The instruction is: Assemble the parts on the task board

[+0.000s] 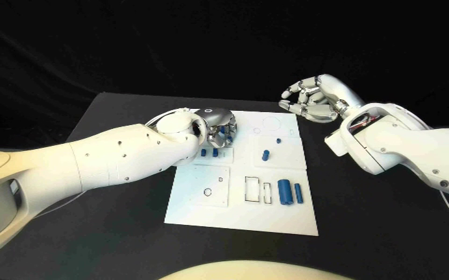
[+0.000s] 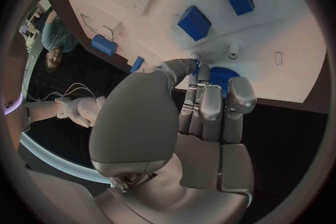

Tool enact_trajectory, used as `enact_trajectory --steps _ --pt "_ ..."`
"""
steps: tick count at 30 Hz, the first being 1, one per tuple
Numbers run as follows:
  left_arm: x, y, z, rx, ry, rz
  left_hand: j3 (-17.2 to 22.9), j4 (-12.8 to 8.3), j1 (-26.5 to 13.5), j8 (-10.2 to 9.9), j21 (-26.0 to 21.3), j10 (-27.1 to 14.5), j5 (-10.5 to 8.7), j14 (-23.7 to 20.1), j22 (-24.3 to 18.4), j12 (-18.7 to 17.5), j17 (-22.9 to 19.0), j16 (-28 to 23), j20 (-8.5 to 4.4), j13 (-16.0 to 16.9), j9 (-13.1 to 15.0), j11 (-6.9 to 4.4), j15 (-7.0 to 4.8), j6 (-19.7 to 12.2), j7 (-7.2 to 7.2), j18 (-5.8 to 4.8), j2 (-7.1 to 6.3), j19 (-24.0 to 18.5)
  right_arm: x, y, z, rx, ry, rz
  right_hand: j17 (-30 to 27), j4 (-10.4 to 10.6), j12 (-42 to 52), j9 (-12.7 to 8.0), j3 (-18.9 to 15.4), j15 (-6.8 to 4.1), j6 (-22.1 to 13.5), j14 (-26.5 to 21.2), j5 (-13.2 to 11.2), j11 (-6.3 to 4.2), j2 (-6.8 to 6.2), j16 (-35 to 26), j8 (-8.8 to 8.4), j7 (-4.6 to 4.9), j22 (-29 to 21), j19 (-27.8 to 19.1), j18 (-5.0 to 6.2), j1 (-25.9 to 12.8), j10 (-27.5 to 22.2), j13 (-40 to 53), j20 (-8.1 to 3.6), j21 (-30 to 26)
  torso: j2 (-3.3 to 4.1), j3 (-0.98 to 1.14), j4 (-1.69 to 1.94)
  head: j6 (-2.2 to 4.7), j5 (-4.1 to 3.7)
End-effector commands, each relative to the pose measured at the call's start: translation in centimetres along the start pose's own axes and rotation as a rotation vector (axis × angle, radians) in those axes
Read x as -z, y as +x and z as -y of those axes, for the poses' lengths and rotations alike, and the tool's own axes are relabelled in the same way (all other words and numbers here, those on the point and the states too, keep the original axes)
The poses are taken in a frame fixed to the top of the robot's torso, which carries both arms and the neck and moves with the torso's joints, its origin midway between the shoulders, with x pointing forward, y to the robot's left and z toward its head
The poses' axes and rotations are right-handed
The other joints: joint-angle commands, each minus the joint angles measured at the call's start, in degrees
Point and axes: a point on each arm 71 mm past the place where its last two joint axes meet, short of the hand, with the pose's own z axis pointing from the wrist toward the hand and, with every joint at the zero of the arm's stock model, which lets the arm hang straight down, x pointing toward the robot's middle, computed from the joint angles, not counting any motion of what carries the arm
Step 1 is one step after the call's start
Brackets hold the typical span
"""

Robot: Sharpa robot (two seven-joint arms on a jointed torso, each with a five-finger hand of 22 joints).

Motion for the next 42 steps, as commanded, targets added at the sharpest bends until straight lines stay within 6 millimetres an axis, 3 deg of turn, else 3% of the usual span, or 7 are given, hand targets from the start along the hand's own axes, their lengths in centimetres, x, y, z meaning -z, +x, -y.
enact_trajectory --steps 1,9,22,28,42 --pt "0.4 -0.6 0.3 0.045 0.022 0.039 0.21 -0.15 -0.63 -0.19 0.33 0.46 -0.34 0.15 0.05 -0.22 -0.06 0.11 0.21 -0.06 -0.04 -0.02 0.22 0.28 0.09 -0.91 0.05 0.13 0.0 0.0 -0.1 0.011 -0.015 0.002 0.82 -0.09 -0.12 0.06 0.29 -0.26 -0.16 2.30 0.23 -0.13 -0.12 -0.24 0.40 0.12 1.85 -0.42 0.57 0.03 -0.38 0.03 0.06 -0.11 -0.07 0.02 -0.01 0.18 0.07" --pt "1.6 -1.4 -0.4 0.091 0.009 0.037 0.23 -0.23 -0.71 -0.30 0.37 0.72 -0.34 0.16 0.11 -0.45 -0.12 0.12 0.23 -0.12 -0.05 -0.01 0.23 0.46 0.10 -0.92 0.04 0.16 0.0 0.0 0.0 0.012 -0.014 0.004 0.79 -0.09 0.00 0.10 0.31 -0.28 -0.11 2.30 0.24 -0.15 -0.12 -0.29 0.51 0.10 1.75 -0.46 0.60 -0.03 -0.13 0.12 0.05 -0.33 -0.05 0.02 0.13 0.46 0.20" --pt "3.1 -1.7 -3.7 0.109 -0.073 0.009 0.11 -0.28 -0.97 -0.50 0.38 1.10 -0.36 0.11 0.14 -0.82 -0.39 0.07 0.26 -0.21 -0.07 0.00 0.25 0.70 0.12 -0.92 -0.12 0.14 0.1 -0.1 0.0 0.012 -0.011 0.006 0.78 -0.09 -0.01 0.11 0.32 -0.28 -0.10 2.30 0.25 -0.16 -0.12 -0.31 0.53 0.09 1.76 -0.44 0.59 -0.05 -0.10 0.10 0.04 -0.30 0.08 -0.05 0.07 0.51 0.18" --pt "3.1 -1.6 -4.1 0.109 -0.085 0.001 0.08 -0.31 -1.02 -0.54 0.35 1.21 -0.36 0.10 0.10 -0.91 -0.43 0.06 0.27 -0.22 -0.07 -0.01 0.26 0.77 0.12 -0.91 -0.18 0.09 0.0 -0.1 0.0 0.012 -0.011 0.005 0.78 -0.09 -0.01 0.11 0.32 -0.28 -0.10 2.30 0.25 -0.16 -0.12 -0.31 0.53 0.09 1.76 -0.44 0.59 -0.05 -0.10 0.10 0.04 -0.30 0.19 -0.13 -0.02 0.42 0.31" --pt "3.0 -1.4 -4.3 0.108 -0.096 -0.021 0.07 -0.34 -1.03 -0.57 0.33 1.28 -0.36 0.06 0.08 -0.96 -0.54 0.03 0.28 -0.23 -0.07 -0.01 0.25 0.82 0.11 -0.90 -0.19 0.06 0.0 -0.1 0.0 0.012 -0.012 0.005 0.78 -0.09 -0.01 0.11 0.32 -0.28 -0.10 2.30 0.25 -0.16 -0.12 -0.31 0.53 0.09 1.76 -0.44 0.59 -0.05 -0.10 0.10 0.04 -0.30 0.10 0.00 -0.01 0.21 0.39"
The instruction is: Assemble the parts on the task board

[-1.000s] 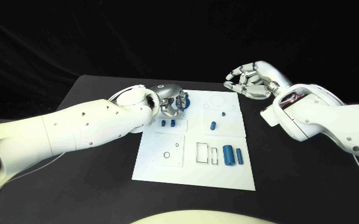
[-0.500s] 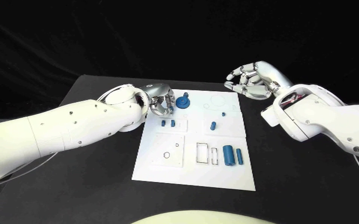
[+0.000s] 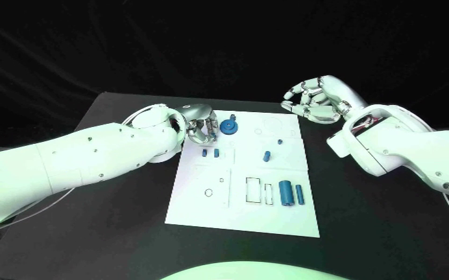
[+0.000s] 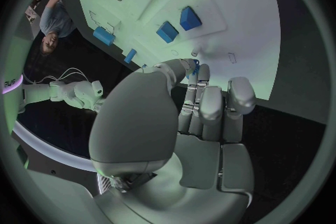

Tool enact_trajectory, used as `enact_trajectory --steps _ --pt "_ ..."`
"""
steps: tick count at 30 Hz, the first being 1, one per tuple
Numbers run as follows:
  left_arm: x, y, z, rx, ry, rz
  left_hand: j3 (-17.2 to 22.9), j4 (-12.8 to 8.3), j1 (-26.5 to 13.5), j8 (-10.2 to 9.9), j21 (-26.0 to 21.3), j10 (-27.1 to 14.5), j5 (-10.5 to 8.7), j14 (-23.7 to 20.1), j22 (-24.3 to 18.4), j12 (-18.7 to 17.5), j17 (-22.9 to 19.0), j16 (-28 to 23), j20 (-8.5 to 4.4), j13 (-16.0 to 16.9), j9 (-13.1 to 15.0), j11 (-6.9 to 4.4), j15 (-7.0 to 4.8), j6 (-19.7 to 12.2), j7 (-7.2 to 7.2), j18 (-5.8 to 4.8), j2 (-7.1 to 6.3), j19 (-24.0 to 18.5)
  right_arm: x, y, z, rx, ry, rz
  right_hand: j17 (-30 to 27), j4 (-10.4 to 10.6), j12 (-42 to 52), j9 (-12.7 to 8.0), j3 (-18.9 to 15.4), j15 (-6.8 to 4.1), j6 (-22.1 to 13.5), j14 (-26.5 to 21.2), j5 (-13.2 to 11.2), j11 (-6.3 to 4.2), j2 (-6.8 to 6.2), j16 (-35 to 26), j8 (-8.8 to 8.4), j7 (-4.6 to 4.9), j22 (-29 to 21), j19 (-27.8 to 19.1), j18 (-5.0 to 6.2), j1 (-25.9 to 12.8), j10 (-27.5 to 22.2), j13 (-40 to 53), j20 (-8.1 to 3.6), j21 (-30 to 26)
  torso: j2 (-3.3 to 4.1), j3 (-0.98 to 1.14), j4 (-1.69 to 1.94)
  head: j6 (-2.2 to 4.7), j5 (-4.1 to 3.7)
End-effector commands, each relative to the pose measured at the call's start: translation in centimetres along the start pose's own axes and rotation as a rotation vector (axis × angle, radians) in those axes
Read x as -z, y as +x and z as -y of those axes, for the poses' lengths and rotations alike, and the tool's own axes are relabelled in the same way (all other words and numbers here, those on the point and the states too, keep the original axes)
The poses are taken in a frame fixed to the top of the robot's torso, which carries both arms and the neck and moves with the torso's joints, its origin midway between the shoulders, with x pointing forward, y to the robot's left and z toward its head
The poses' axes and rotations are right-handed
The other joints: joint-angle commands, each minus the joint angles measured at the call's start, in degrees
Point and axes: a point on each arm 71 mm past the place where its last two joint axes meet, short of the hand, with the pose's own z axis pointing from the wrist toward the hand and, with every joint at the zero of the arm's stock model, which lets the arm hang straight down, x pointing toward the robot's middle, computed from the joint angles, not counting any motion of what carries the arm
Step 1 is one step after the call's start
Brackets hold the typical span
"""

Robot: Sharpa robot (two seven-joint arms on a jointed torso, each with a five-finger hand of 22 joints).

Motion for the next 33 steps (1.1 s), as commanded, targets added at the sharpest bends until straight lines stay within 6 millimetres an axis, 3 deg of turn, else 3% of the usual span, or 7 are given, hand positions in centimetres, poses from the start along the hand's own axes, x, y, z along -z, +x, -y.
enact_trajectory --steps 1,33 --pt "-0.10 0.23 0.13 0.004 -0.003 -0.029 0.08 -0.34 -0.60 -0.32 0.14 0.47 -0.36 0.07 -0.02 -0.21 -0.04 0.04 0.27 -0.06 -0.06 -0.01 0.25 0.39 0.12 -0.91 -0.19 0.06 0.00 0.07 -0.13 0.008 -0.014 -0.002 0.74 -0.09 -0.01 0.08 0.32 -0.28 -0.08 2.30 0.25 -0.17 -0.12 -0.31 0.08 0.09 1.79 -0.44 0.60 -0.05 -0.11 0.05 0.04 -0.30 -0.04 0.04 0.01 -0.05 0.05" --pt "-0.47 1.14 0.28 -0.006 -0.017 -0.090 0.09 -0.53 -0.55 -0.47 0.00 0.75 -0.43 -0.05 -0.20 -0.49 -0.26 -0.02 0.29 -0.10 -0.07 -0.05 0.24 0.60 0.07 -0.86 -0.12 -0.17 0.03 0.05 -0.13 0.008 -0.014 -0.001 0.74 -0.09 -0.01 0.08 0.32 -0.28 -0.08 2.30 0.25 -0.17 -0.12 -0.31 0.08 0.09 1.79 -0.44 0.60 -0.05 -0.11 0.05 0.04 -0.30 -0.04 0.03 0.04 -0.17 -0.03"
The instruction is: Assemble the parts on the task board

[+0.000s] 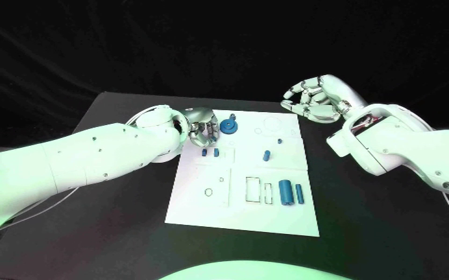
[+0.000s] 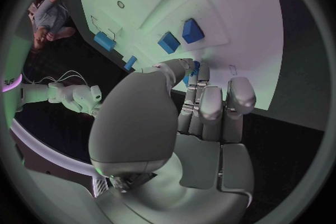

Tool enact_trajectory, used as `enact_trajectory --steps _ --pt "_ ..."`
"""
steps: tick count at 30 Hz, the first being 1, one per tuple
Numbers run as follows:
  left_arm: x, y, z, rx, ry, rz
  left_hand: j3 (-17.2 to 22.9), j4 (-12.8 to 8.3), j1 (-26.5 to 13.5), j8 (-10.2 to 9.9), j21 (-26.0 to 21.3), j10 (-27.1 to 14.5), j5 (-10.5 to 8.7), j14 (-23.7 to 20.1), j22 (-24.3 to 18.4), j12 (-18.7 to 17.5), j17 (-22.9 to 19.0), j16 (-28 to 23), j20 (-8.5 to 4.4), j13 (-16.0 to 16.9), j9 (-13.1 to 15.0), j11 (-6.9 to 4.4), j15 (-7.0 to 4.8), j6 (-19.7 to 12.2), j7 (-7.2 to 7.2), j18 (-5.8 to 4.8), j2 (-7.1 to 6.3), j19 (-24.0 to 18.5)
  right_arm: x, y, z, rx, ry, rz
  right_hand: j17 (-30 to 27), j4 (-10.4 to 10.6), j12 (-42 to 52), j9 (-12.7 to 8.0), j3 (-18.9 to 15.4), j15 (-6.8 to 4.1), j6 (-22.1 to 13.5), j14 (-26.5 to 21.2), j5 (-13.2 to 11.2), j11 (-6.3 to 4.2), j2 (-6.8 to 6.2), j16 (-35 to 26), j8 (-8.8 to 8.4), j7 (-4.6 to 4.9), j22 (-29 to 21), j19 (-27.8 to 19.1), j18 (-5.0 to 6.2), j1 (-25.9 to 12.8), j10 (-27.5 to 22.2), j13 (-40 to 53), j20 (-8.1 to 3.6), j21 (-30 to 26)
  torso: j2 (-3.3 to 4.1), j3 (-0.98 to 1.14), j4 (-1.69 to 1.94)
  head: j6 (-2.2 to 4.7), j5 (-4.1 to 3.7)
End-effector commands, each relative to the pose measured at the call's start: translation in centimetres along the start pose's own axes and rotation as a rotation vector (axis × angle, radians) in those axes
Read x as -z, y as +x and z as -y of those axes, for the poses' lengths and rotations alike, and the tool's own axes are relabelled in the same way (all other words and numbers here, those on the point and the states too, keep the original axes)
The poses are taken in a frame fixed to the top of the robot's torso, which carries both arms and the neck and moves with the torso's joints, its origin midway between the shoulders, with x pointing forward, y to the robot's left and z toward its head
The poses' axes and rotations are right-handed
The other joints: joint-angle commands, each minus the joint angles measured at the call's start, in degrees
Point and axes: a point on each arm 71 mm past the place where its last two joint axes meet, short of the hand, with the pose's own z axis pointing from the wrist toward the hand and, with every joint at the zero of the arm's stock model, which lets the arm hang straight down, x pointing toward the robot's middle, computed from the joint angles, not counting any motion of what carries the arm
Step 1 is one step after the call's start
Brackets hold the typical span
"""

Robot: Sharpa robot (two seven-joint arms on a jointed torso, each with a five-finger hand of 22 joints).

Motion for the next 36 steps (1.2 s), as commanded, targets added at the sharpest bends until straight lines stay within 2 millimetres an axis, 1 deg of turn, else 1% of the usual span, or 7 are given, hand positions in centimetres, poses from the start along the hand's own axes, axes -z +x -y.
enact_trajectory --steps 1,7,10,21,30,32,36 --pt "-0.03 0.27 0.12 0.000 -0.001 -0.026 -0.07 -0.38 -0.33 -0.26 -0.01 0.33 -0.15 -0.06 -0.09 -0.28 -0.11 -0.03 0.29 -0.09 -0.07 -0.06 0.24 0.39 -0.14 -0.86 0.09 -0.19 0.02 0.05 -0.11 0.008 -0.014 -0.001 0.77 -0.09 -0.02 0.09 0.32 -0.28 -0.08 2.30 0.25 -0.26 -0.12 -0.31 0.09 0.09 1.76 -0.44 0.60 -0.05 -0.21 0.05 0.04 -0.30 0.01 -0.01 0.04 0.01 0.01" --pt "-0.02 0.28 0.10 0.003 -0.003 -0.027 -0.23 -0.54 -0.65 -0.99 -0.23 0.06 -0.22 -0.36 -0.34 -1.19 -0.71 -0.20 0.35 -0.31 -0.26 0.19 0.40 -0.04 0.11 -0.80 -0.23 -0.56 0.02 0.03 -0.09 0.009 -0.013 -0.001 0.77 -0.09 -0.02 0.09 0.32 -0.28 -0.08 2.30 0.25 -0.26 -0.12 -0.31 0.09 0.09 1.76 -0.44 0.60 -0.05 -0.21 0.05 0.04 -0.30 0.00 -0.01 0.02 0.07 0.00" --pt "-0.01 0.28 0.07 0.004 -0.003 -0.027 -0.25 -0.67 -1.08 -2.59 -0.44 -0.37 -0.15 -0.64 -0.54 -2.43 -1.21 -0.27 0.67 -0.59 -0.78 0.68 0.82 -1.65 0.64 -0.76 -0.68 -0.86 0.02 0.01 -0.07 0.009 -0.013 -0.001 0.77 -0.09 -0.02 0.09 0.32 -0.28 -0.08 2.30 0.25 -0.26 -0.12 -0.31 0.09 0.09 1.76 -0.44 0.60 -0.05 -0.21 0.05 0.04 -0.30 -0.01 -0.01 0.02 0.06 -0.01" --pt "-0.01 0.21 0.00 0.009 -0.006 -0.018 -0.58 -0.47 -2.19 -4.77 -1.22 -1.67 -0.10 -1.32 -1.47 -4.50 -2.43 -0.47 1.31 -1.07 -1.43 1.52 1.53 -3.80 1.47 -0.53 -1.45 -1.84 0.00 0.01 -0.03 0.009 -0.011 -0.002 0.58 -0.10 -0.33 0.13 0.33 -0.32 -0.13 2.27 0.27 -0.30 -0.19 -0.46 0.21 0.06 1.57 -0.54 0.66 -0.15 -0.29 -0.39 0.02 -0.75 0.00 0.00 0.01 0.11 0.04" --pt "0.07 0.16 -0.23 0.013 -0.015 -0.014 -0.85 -0.32 -2.64 -5.36 -2.03 -2.28 -0.08 -2.21 -2.55 -5.22 -4.34 -1.09 1.58 -1.18 -1.56 1.80 1.79 -4.25 1.66 -0.25 -1.58 -2.87 -0.01 0.09 0.10 0.018 -0.002 -0.015 -0.20 -0.12 -2.02 0.14 0.36 -0.28 -0.47 2.02 0.24 -0.23 -0.36 -0.99 0.24 0.11 0.99 -1.02 0.87 -0.20 -1.70 -2.23 0.03 -2.10 0.02 0.01 -0.02 0.15 0.01" --pt "0.15 0.13 -0.33 0.014 -0.018 -0.012 -0.98 -0.32 -2.74 -5.57 -2.39 -2.71 -0.08 -2.56 -3.00 -5.53 -4.90 -1.29 1.68 -1.24 -1.60 1.89 1.88 -4.40 1.70 -0.14 -1.67 -3.32 -0.03 0.16 0.21 0.031 0.004 -0.030 -2.01 -0.14 -9.25 0.21 0.70 -0.09 -1.08 1.26 0.12 -0.05 -0.44 -2.32 0.46 0.31 -0.42 -2.30 1.33 -0.14 -7.36 -9.79 0.17 -5.38 0.04 0.00 -0.05 0.22 0.00" --pt "0.41 0.04 -0.54 0.019 -0.017 -0.006 -1.75 -0.33 -3.15 -6.69 -3.19 -4.17 -0.08 -3.52 -3.93 -6.21 -6.48 -1.84 1.93 -1.39 -1.95 2.08 2.14 -5.94 1.77 0.09 -1.89 -4.23 -0.13 0.37 0.60 0.080 0.016 -0.075 -6.19 -0.48 -14.45 0.31 2.16 0.15 -1.87 -0.51 -0.78 0.30 -0.74 -5.52 0.80 0.65 -3.46 -4.92 2.35 1.87 -9.18 -13.78 0.37 -12.23 0.00 -0.01 0.01 0.31 -0.02"
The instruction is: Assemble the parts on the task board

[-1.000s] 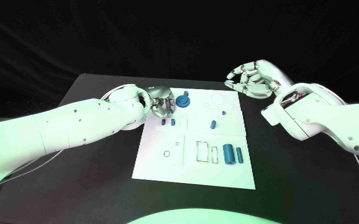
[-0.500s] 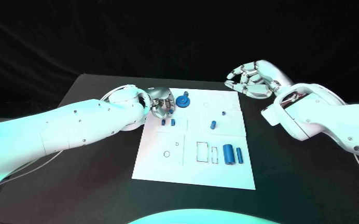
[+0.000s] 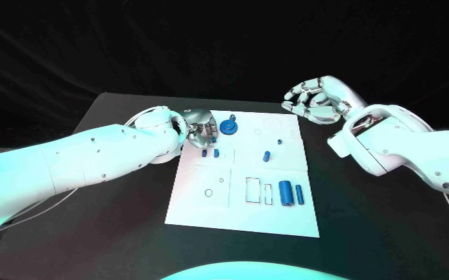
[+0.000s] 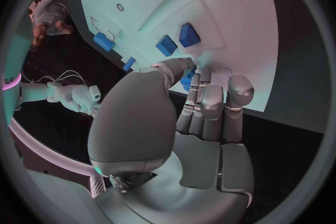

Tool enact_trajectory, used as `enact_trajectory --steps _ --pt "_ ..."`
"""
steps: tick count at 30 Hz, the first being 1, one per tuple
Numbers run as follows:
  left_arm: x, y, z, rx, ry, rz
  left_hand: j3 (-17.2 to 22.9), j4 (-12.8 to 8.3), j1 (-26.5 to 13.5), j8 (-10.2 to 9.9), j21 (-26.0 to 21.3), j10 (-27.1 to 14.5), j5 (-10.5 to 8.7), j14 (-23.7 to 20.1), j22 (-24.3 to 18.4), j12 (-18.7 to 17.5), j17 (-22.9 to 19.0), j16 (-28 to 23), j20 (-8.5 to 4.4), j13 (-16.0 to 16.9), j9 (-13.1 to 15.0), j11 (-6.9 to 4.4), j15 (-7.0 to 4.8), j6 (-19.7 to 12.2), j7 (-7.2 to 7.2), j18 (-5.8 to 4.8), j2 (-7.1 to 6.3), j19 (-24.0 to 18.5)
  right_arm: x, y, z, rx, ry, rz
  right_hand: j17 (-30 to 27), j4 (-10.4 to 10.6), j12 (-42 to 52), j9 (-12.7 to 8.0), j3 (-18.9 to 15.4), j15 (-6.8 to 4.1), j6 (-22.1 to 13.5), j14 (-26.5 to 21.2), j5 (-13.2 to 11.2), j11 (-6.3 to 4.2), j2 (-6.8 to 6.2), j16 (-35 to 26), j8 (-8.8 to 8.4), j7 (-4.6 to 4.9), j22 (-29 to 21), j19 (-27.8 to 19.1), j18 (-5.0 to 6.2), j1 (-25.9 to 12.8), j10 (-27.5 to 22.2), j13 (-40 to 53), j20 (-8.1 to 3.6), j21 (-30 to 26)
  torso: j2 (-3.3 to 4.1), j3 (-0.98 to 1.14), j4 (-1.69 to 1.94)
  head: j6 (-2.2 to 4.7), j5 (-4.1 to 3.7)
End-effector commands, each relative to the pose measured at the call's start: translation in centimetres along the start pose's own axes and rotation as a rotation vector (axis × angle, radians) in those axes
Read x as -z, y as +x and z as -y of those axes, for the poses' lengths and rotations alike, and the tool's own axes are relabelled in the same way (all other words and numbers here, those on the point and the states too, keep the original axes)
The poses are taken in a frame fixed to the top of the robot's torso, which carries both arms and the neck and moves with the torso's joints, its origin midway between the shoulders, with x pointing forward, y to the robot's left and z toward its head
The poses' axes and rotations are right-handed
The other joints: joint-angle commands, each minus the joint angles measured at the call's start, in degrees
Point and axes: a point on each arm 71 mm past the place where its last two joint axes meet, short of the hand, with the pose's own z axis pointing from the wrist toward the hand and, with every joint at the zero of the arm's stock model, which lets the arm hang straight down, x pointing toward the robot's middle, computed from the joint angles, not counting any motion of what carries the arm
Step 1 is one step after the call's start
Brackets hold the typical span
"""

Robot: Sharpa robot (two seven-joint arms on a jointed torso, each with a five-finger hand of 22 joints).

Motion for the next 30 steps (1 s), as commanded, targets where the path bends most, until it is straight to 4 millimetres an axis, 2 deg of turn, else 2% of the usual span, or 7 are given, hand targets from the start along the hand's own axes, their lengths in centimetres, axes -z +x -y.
enact_trajectory --steps 1,7,14,15,19,25,30 --pt "0.3 -0.1 -0.1 0.017 0.004 0.005 -1.76 0.02 -0.96 -1.39 -1.45 -1.99 -0.09 -1.72 -1.53 -0.68 -2.42 -1.00 0.21 -0.15 -0.52 0.13 0.36 -2.23 -0.39 0.37 0.06 -1.68 -0.1 0.5 0.4 0.082 0.009 -0.082 -2.72 -0.53 -7.00 -0.11 2.50 0.65 -1.27 -0.97 -1.40 0.44 -0.91 -2.32 0.20 0.53 -1.76 -1.10 1.16 3.50 -0.62 -5.67 0.14 -3.85 -0.01 -0.02 0.03 0.12 -0.03" --pt "1.1 -0.4 -0.9 0.132 -0.008 -0.012 -10.47 1.38 -0.28 -2.71 -7.25 -7.19 0.18 -7.66 -8.11 -0.85 -12.97 -4.99 1.16 -0.29 -0.96 1.27 1.27 -4.41 -1.11 1.78 1.58 -7.64 -0.3 1.0 1.4 0.189 0.018 -0.154 -5.33 -0.98 -19.25 -0.39 6.05 1.02 -1.14 -1.38 -3.82 1.36 -2.37 -4.40 0.19 0.93 -2.32 -0.71 1.16 6.69 -1.91 -15.32 0.63 -5.21 -0.02 0.00 0.02 0.26 -0.11" --pt "2.6 -1.7 -2.9 0.386 -0.041 -0.002 -15.95 3.01 3.19 -3.00 -10.58 -10.03 0.48 -10.77 -11.83 0.55 -18.47 -6.44 1.61 -0.29 -1.08 1.73 1.70 -4.84 -0.48 2.53 3.61 -10.47 -0.5 1.9 2.5 0.382 0.003 -0.226 -1.30 -2.23 -28.93 -1.40 8.54 1.14 0.58 0.48 -5.13 1.51 -3.96 -1.39 -1.01 0.55 0.56 2.12 0.27 8.67 0.77 -24.40 0.86 0.20 -0.05 0.06 -0.01 0.37 -0.28" --pt "2.9 -2.1 -3.2 0.425 -0.033 0.010 -15.99 3.58 4.59 -2.68 -14.13 -10.66 0.55 -13.55 -15.88 1.27 -20.52 -8.38 1.72 -0.28 -0.98 1.81 1.80 -4.05 0.15 3.42 4.11 -14.46 -0.5 2.1 2.6 0.414 -0.001 -0.231 -0.05 -2.50 -30.62 -1.67 9.06 1.05 1.11 1.00 -5.40 1.38 -4.12 -0.44 -1.45 0.26 1.66 3.01 -0.04 8.85 1.89 -26.18 0.75 2.26 -0.04 0.06 -0.02 0.39 -0.31" --pt "3.9 -3.2 -4.4 0.638 0.027 0.060 -12.11 3.83 7.05 -1.78 -12.74 -7.34 0.55 -12.50 -14.29 4.36 -21.52 -8.10 1.17 0.35 -0.82 1.41 1.11 -1.73 1.25 3.10 5.30 -12.41 -0.7 3.1 2.9 0.519 -0.013 -0.239 1.71 -3.17 -32.97 -2.05 10.28 0.98 1.89 1.76 -7.06 1.29 -3.85 0.89 -2.21 0.06 3.34 4.25 -0.50 9.44 3.74 -28.70 0.52 5.29 0.05 0.11 -0.06 0.59 -0.66" --pt "5.2 -4.4 -5.3 0.960 0.122 0.152 -6.93 4.53 6.39 -1.12 -15.75 -7.08 0.41 -15.77 -16.90 5.20 -24.58 -12.55 1.01 -0.33 -1.00 1.43 1.25 -0.02 1.53 3.50 3.04 -15.91 -1.2 4.4 3.4 0.613 -0.014 -0.257 3.51 -3.92 -34.95 -2.43 11.74 1.14 2.22 2.43 -7.33 1.45 -4.06 2.17 -3.09 0.24 4.88 5.31 -0.97 9.73 4.74 -30.67 0.41 8.13 0.05 -0.04 0.11 0.49 -1.37" --pt "6.0 -5.0 -5.4 1.136 0.175 0.207 -5.62 4.16 6.24 -0.67 -16.94 -7.17 0.35 -17.15 -17.44 5.67 -25.94 -14.54 1.17 -0.54 -0.96 1.53 1.34 0.47 1.54 3.50 2.83 -16.99 -1.5 5.5 3.7 0.650 -0.017 -0.267 4.09 -4.10 -35.55 -2.52 12.12 1.16 2.41 2.61 -7.17 1.50 -4.16 2.59 -3.32 0.32 5.35 5.59 -1.11 9.59 4.98 -31.28 0.42 8.93 0.05 -0.11 0.10 0.51 -1.71"
